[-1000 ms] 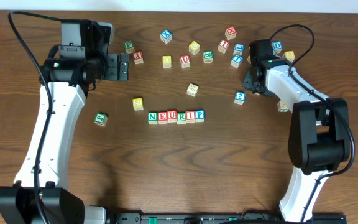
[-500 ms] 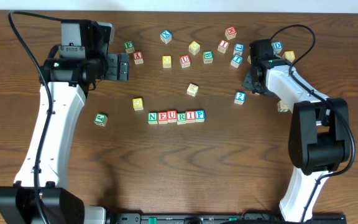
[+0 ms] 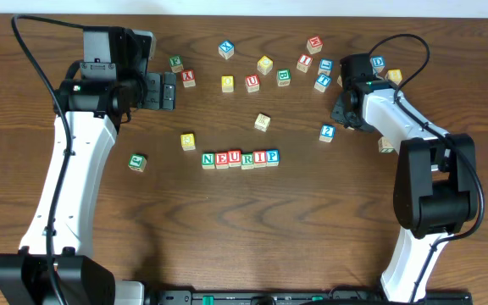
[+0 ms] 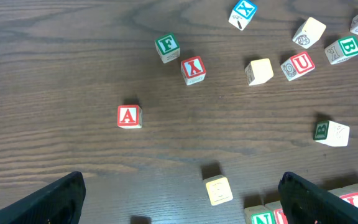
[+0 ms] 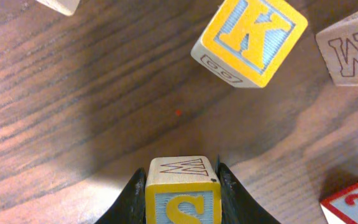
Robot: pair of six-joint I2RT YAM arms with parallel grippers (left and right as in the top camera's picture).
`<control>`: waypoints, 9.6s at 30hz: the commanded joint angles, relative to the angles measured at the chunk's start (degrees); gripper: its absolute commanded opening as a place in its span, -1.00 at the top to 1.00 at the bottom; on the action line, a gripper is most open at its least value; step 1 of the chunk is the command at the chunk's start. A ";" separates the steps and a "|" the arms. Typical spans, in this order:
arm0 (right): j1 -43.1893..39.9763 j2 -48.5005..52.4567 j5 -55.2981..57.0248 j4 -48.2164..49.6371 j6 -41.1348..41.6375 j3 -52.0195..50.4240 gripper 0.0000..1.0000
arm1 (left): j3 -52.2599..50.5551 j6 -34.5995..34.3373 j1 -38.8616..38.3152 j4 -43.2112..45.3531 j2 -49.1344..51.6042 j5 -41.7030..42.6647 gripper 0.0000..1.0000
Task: Spell out NEURIPS
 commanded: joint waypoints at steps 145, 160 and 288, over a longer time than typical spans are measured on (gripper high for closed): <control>23.80 -2.84 -6.60 -8.98 -4.72 -2.95 0.70 | 1.46 0.59 0.20 0.00 -0.24 0.35 -0.96; 23.80 -2.84 -6.43 -8.76 -4.50 -2.97 0.52 | 1.46 0.61 0.20 0.00 -0.24 0.35 -0.96; 23.80 -2.84 -6.16 -6.93 -4.09 -4.35 0.53 | 1.46 0.61 0.20 0.00 -0.24 0.35 -0.95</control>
